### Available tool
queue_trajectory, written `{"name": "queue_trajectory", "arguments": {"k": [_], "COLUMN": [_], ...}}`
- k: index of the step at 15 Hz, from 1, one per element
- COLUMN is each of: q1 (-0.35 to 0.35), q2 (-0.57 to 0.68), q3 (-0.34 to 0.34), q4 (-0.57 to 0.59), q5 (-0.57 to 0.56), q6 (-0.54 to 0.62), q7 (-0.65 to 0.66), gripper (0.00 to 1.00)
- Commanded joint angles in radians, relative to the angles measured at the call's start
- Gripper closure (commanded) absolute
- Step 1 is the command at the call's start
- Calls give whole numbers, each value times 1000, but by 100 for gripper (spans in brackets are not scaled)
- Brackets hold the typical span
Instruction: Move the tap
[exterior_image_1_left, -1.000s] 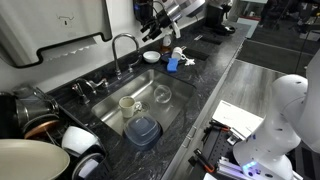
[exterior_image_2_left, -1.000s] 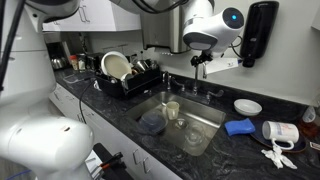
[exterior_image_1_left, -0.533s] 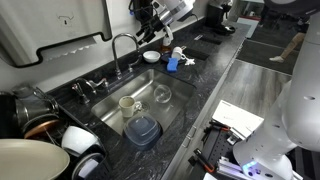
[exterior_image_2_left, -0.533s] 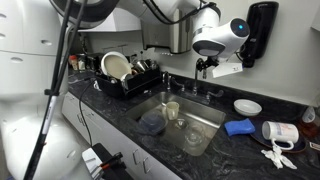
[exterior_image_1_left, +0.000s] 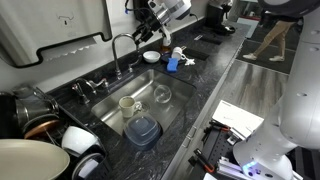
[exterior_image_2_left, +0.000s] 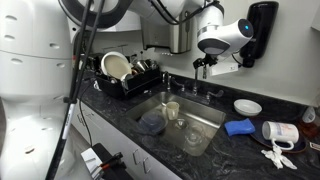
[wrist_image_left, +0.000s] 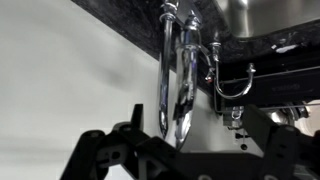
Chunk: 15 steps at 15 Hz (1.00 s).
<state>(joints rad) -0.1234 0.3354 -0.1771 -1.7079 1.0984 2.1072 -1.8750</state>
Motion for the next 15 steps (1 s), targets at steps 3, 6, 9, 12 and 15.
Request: {"name": "queue_trajectory", "arguments": {"k": [3, 6, 9, 12, 15], "q1": [-71, -84, -46, -49, -57], "q2": [24, 37, 27, 38, 53], "q3": [41, 44, 73, 95, 103], "q4": [62, 88, 77, 93, 117], "q5": [-51, -57, -58, -56, -76], "q6": [-199, -244, -227, -234, -262], "q7": [47, 46, 57, 49, 40], "gripper": [0, 0, 0, 0, 0]}}
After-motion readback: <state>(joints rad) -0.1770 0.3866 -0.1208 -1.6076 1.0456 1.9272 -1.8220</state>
